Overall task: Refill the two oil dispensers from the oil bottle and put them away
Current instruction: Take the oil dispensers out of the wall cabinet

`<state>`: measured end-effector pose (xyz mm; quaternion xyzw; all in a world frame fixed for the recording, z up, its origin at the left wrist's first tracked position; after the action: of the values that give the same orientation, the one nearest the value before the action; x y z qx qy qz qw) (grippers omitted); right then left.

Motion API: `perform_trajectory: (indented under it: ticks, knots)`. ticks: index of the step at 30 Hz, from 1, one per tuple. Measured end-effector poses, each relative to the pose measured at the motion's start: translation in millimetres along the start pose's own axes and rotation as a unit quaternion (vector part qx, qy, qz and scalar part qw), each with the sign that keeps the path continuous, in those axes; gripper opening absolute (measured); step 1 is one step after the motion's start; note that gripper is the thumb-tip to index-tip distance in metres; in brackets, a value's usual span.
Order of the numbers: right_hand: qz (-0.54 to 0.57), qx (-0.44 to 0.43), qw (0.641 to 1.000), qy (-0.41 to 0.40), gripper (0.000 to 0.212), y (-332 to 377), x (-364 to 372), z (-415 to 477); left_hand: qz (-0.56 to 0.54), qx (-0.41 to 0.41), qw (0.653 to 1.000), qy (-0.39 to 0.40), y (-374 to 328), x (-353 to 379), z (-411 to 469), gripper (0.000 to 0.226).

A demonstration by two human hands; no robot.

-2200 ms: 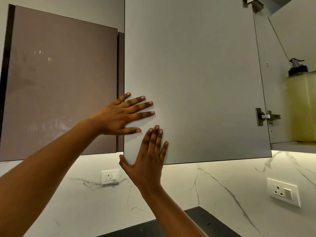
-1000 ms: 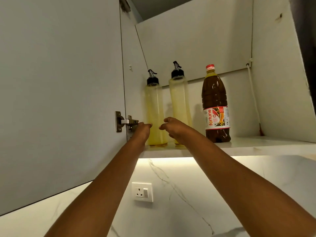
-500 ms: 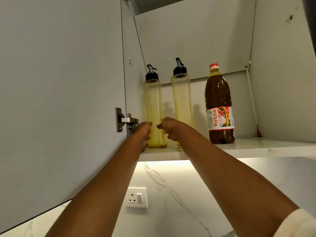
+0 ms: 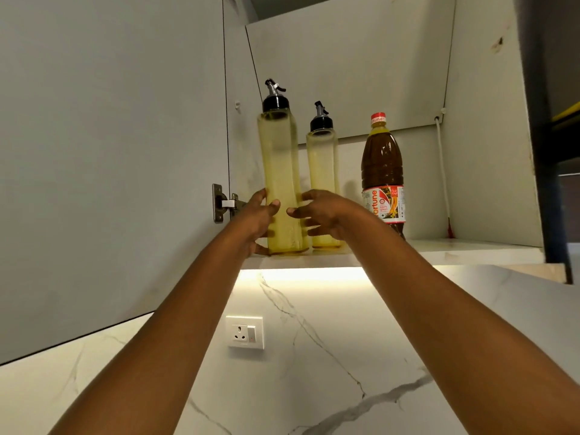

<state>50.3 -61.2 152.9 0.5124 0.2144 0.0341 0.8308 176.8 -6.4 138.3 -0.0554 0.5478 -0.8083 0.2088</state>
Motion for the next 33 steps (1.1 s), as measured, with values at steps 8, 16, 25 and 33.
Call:
perform_trajectory:
  ticks: [8,16,25,33]
  knots:
    - [0.014,-0.074,0.996,0.045,0.069,9,-10,-106,0.054,0.124,0.991,-0.001,-7,-14,-97,0.051]
    - [-0.027,-0.065,0.993,0.089,0.063,-97,32,-193,-0.009,0.088,0.995,0.038,103,-10,-201,0.061]
    - [0.001,0.093,0.977,0.194,0.062,-287,116,-236,-0.071,-0.074,0.993,0.061,317,8,-264,0.055]
    - [-0.039,0.164,0.966,0.195,0.068,-408,182,-242,0.012,-0.158,0.985,0.062,435,10,-274,0.060]
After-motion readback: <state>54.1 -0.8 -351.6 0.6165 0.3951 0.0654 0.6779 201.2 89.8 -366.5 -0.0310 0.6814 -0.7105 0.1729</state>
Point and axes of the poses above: each hand's wrist, its own z-axis towards the middle knuckle, its own x-axis out of the palm, y = z × x, the point moved 1 cm from there along z, towards the middle knuckle, and after that the axes turned 1 degree about -y, right-handed, at the moved point
